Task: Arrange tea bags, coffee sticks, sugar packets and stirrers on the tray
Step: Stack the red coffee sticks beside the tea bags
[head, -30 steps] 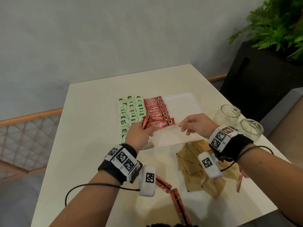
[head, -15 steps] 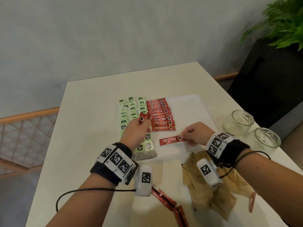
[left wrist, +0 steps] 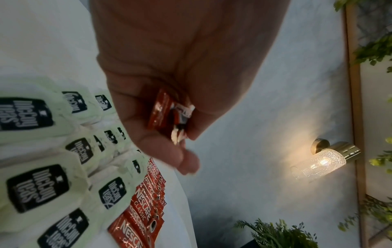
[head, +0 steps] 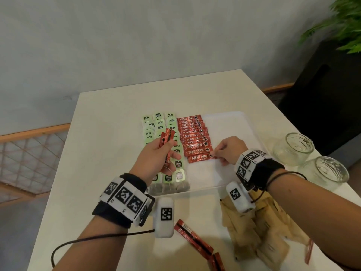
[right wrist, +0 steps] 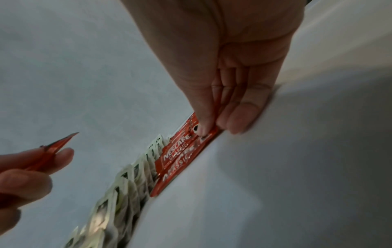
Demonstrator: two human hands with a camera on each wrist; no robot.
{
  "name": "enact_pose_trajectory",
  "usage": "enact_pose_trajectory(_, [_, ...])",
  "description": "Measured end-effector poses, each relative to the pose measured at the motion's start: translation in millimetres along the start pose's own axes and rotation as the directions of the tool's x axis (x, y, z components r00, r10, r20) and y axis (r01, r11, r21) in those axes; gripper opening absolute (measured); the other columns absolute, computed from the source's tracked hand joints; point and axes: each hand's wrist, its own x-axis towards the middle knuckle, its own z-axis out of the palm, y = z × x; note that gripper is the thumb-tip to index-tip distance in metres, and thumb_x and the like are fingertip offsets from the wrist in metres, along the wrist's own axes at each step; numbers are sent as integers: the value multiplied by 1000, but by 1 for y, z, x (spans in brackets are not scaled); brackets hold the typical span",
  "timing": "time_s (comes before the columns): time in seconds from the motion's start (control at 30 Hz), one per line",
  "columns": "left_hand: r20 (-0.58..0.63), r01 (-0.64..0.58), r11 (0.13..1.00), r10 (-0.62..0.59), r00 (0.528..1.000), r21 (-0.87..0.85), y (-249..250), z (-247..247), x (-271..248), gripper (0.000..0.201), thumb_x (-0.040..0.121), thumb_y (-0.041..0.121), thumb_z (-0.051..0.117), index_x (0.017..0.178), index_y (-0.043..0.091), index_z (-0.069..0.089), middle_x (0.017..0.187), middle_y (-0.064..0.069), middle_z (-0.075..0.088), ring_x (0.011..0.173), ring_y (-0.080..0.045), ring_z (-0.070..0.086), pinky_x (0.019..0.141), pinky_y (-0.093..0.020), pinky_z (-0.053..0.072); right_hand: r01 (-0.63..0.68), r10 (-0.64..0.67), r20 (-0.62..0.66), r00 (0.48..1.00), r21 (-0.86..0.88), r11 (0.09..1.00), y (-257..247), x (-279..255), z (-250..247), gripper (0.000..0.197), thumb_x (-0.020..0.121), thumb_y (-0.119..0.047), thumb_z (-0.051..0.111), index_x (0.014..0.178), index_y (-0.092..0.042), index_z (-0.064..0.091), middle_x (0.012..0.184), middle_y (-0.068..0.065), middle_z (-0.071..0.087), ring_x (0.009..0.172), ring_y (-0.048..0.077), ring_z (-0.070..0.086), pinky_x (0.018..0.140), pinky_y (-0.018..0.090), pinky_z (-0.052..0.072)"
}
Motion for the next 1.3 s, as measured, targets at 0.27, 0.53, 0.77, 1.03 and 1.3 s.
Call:
enact_pose_trajectory(0.27, [61, 3, 995, -9, 998, 100, -8, -3, -5, 20, 97, 26, 60, 96, 5, 62, 72, -7, 72, 39, -13, 52, 35, -20, 36, 16, -16, 0, 1000, -40, 999, -5, 3, 2, 27, 78, -31, 80, 84, -10, 65, 75, 10, 73, 60, 19, 66, 67, 32, 60])
enact_pose_trajectory(0.53, [192, 31, 992, -55, 980, 125, -12, 19, -17, 24, 90, 24, 70, 99, 3, 64, 76, -9, 74, 36, -13, 44, 36, -17, 30, 229, -270, 114, 956, 283, 931, -20, -41, -7, 27, 91, -39, 63, 89, -14, 72, 73, 3, 65, 59, 14, 58, 60, 27, 53])
enact_pose_trajectory(0.77, [194, -18, 990, -9, 981, 139, -4, 35, -28, 28, 90, 47, 65, 80, 22, 69, 69, 1, 71, 43, -8, 37, 42, -19, 27, 323, -405, 117, 907, 424, 846, -18, -70, -13, 19, 87, -15, 70, 94, 3, 68, 62, 5, 61, 48, 12, 52, 51, 22, 48])
enact_pose_trajectory(1.03, [154, -149, 973, 123, 980, 175, -8, 24, -35, 17, 87, 36, 71, 92, 20, 73, 71, 12, 70, 67, -4, 59, 59, -15, 43, 301, -436, 147, 888, 531, 792, -12, -94, -29, 23, 77, -2, 75, 101, -4, 74, 89, 20, 73, 65, 15, 63, 66, 21, 56])
enact_pose_trajectory(1.3, [82, -133, 984, 124, 989, 122, -14, 23, -38, 17, 82, 21, 77, 97, 13, 76, 55, 19, 60, 45, 7, 47, 45, -7, 34, 355, -441, 97, 892, 453, 818, -10, -94, -30, 25, 78, -3, 77, 101, -12, 73, 72, 10, 69, 62, 16, 63, 67, 23, 54])
